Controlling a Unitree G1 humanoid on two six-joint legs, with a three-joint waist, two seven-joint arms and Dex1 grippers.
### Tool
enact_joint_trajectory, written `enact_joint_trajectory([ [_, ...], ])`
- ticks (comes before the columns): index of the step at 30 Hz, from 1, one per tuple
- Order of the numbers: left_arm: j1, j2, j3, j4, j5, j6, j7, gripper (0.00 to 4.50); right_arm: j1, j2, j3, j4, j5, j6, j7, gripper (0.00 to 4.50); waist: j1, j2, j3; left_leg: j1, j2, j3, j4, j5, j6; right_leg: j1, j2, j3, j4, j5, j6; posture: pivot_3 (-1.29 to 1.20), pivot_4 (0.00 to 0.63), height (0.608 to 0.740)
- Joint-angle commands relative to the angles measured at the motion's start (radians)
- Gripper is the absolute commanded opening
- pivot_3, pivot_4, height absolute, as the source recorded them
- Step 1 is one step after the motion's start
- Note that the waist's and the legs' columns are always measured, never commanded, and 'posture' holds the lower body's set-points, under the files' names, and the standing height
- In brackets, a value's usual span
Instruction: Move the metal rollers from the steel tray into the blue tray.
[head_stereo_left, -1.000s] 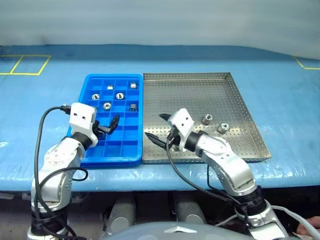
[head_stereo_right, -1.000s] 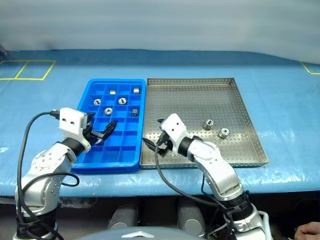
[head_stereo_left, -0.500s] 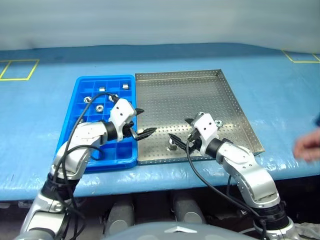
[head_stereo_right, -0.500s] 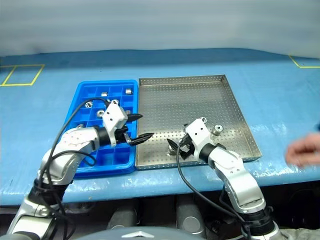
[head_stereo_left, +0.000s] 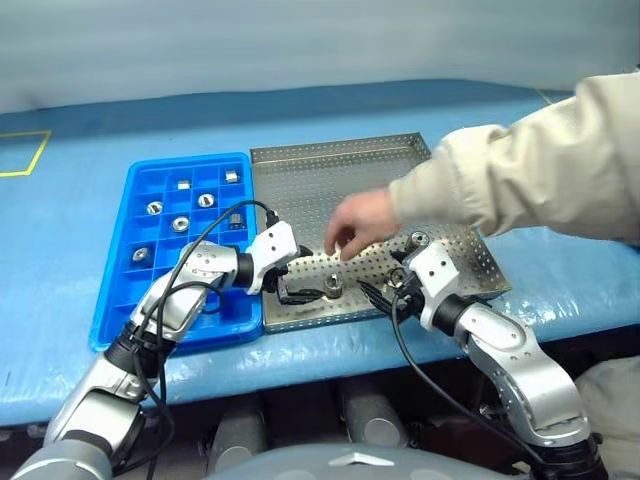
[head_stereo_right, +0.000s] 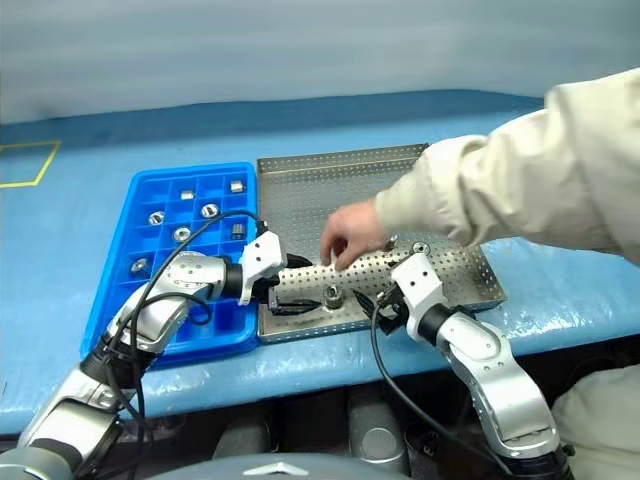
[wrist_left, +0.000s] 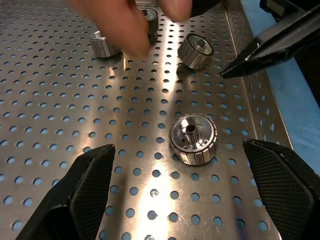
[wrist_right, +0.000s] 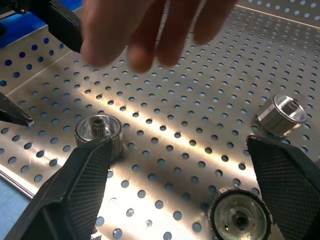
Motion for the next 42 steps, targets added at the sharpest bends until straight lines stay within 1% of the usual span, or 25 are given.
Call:
enact_joint_trajectory([
  [1,0.004,0.008,0.006,-0.014,0.005,-0.016,-0.013,4.47,-0.003,-0.004,-0.021,-0.033,0.005,-0.010,-0.005,4.50,-0.006,0.000,0.000,0.000,0.000,0.000,0.000,0.000,0.000,0.000,0.000,0.000,0.000,0.000,0.000,-0.25,0.150,0.740],
  [26,0.044,0.009,0.029,-0.047,0.008,-0.001,0.023,4.47,-0.042,0.003,0.011,0.016,-0.004,-0.033,0.009,4.50,-0.009,0.000,0.000,0.001,0.000,0.001,0.000,0.000,0.000,0.000,0.000,0.001,0.001,0.000,0.000,-0.22,0.150,0.740],
  [31,0.002,-0.083,0.120,-0.007,-0.010,0.042,0.168,4.47,-0.053,0.007,0.021,0.018,-0.004,-0.032,0.008,4.50,-0.002,0.000,0.000,0.001,0.000,0.001,0.000,0.000,0.000,0.000,0.000,0.001,0.001,0.000,0.000,-0.21,0.150,0.740],
  [33,-0.031,-0.156,0.192,0.008,-0.056,0.085,0.241,4.47,-0.059,0.009,0.026,0.019,-0.004,-0.033,0.007,4.50,0.002,0.000,0.000,0.001,0.000,0.001,0.001,0.000,0.000,0.000,0.000,0.002,0.001,0.000,0.001,-0.21,0.150,0.740],
  [35,-0.066,-0.215,0.240,0.035,-0.064,0.102,0.312,4.47,-0.065,0.010,0.032,0.022,-0.006,-0.035,0.007,4.50,0.007,0.000,0.000,0.000,0.000,0.001,0.001,0.000,0.000,0.001,0.000,0.002,0.000,0.001,0.001,-0.21,0.150,0.740],
  [37,-0.094,-0.242,0.252,0.066,-0.044,0.107,0.359,4.47,-0.070,0.012,0.037,0.023,-0.006,-0.035,0.007,4.50,0.008,0.000,0.000,0.001,0.000,0.001,0.001,0.000,0.000,0.001,0.000,0.002,0.000,0.001,0.002,-0.21,0.150,0.740],
  [42,-0.166,-0.289,0.231,0.181,0.010,0.096,0.441,4.47,-0.079,0.023,0.053,0.026,-0.007,-0.037,0.003,4.50,0.006,0.000,0.000,0.001,-0.001,0.001,0.001,0.000,0.001,0.001,0.001,0.003,0.000,0.001,0.002,-0.21,0.150,0.740],
])
